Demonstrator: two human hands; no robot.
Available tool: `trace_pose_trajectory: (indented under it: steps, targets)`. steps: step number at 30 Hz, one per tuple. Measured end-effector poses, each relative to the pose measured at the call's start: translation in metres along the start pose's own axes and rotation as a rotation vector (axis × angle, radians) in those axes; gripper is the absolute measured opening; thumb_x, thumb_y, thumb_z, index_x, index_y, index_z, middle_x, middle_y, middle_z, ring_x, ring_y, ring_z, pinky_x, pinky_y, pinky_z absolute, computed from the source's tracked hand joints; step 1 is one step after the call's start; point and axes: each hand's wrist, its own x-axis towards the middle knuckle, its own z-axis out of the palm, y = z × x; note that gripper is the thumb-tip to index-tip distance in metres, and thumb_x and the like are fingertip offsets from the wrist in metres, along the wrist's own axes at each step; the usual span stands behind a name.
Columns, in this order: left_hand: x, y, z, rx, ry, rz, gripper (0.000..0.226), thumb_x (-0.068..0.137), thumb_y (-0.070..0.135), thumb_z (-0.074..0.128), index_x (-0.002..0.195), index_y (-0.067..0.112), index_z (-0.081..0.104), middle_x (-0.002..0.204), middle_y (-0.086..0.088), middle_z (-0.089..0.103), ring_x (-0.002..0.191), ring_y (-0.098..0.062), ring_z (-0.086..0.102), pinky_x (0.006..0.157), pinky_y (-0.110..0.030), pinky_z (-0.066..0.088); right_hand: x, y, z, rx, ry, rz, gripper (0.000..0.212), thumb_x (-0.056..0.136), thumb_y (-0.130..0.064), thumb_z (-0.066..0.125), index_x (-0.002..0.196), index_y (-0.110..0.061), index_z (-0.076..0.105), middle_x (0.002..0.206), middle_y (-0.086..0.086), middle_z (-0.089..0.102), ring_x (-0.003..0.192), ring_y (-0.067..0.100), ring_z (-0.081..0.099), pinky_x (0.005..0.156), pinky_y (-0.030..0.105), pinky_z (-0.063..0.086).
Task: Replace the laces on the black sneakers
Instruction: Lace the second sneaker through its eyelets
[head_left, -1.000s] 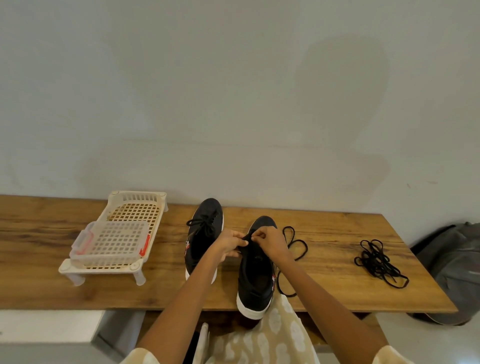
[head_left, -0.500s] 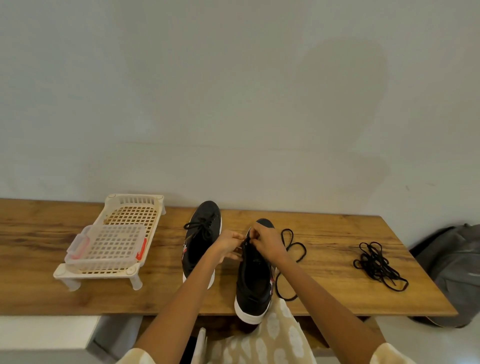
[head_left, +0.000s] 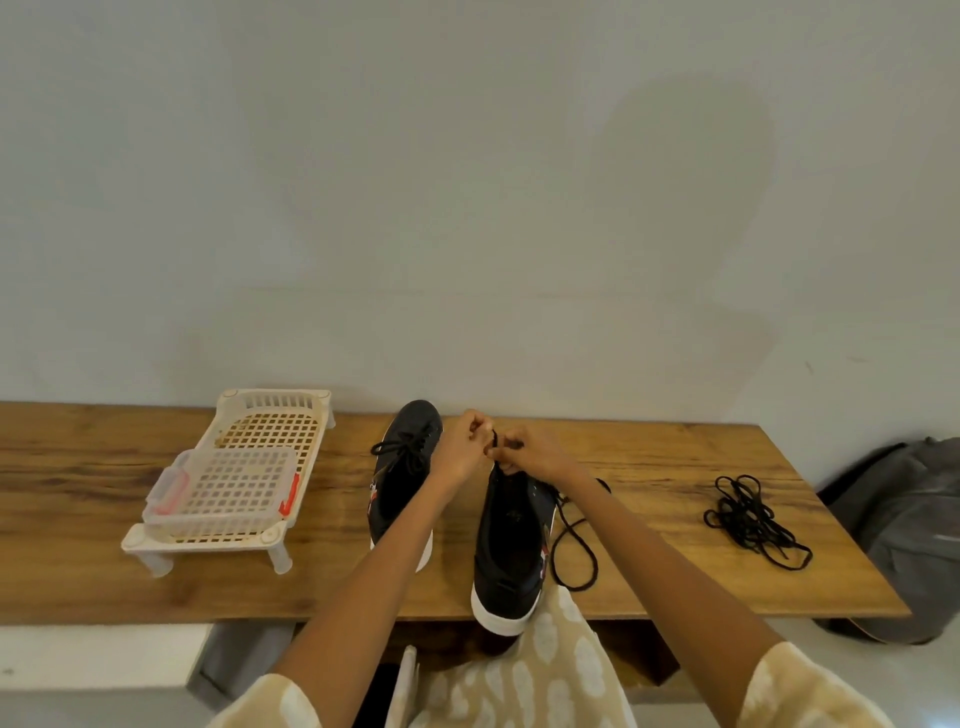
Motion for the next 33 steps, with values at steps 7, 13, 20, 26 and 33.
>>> trace_pose_trajectory:
  steps: [7,13,20,26,33]
  targets:
    - [-0.024,0.021,-0.008,-0.314,-0.143,-0.072,0.026,0.099,0.011,0.044,0.123,0.013,0.054,0.116,-0.003,0.060,0.101,-0.015,0.056,0.083,-0.024,0.047,-0.017,-0.082,-0.057,0.627,0.328,-0.182,0.014,0.090,-0.013,0.062,0.096,-0.002,0.069,0.085,0.008,0.068,0.071,0.013,0.065,0.077,0.028,0.058]
    - [-0.045,0.010,0.013,-0.242,-0.036,-0.116,0.017,0.096,0.016,0.052,0.105,0.012,0.066,0.107,-0.004,0.067,0.103,-0.018,0.060,0.095,-0.032,0.046,-0.041,-0.123,-0.097,0.759,0.407,-0.342,0.020,0.091,-0.014,0.061,0.103,0.001,0.067,0.090,0.008,0.068,0.076,0.015,0.065,0.080,0.030,0.056]
    - [-0.022,0.055,-0.041,-0.414,0.439,0.021,0.018,0.096,0.011,0.051,0.092,0.006,0.067,0.069,0.001,0.061,0.065,-0.020,0.059,0.067,-0.042,0.058,-0.049,-0.086,-0.071,0.544,0.442,-0.145,0.014,0.090,-0.015,0.063,0.093,-0.003,0.070,0.088,0.017,0.068,0.072,0.015,0.064,0.075,0.028,0.058]
    - [-0.031,0.063,-0.057,-0.288,0.483,0.114,0.022,0.098,0.017,0.048,0.083,0.011,0.064,0.062,0.002,0.054,0.055,-0.010,0.047,0.051,-0.016,0.040,-0.053,-0.077,-0.048,0.457,0.388,-0.105,0.023,0.093,-0.011,0.059,0.107,0.005,0.066,0.090,0.015,0.067,0.072,0.014,0.064,0.071,0.021,0.058]
    - [-0.040,0.027,-0.036,0.089,0.153,-0.061,0.042,0.096,0.014,0.045,0.055,0.008,0.037,0.052,-0.002,0.034,0.048,-0.018,0.031,0.051,-0.031,0.024,-0.050,-0.070,-0.029,0.289,0.335,-0.027,0.019,0.091,-0.003,0.056,0.108,0.001,0.064,0.087,0.011,0.066,0.069,0.011,0.063,0.068,0.017,0.056]
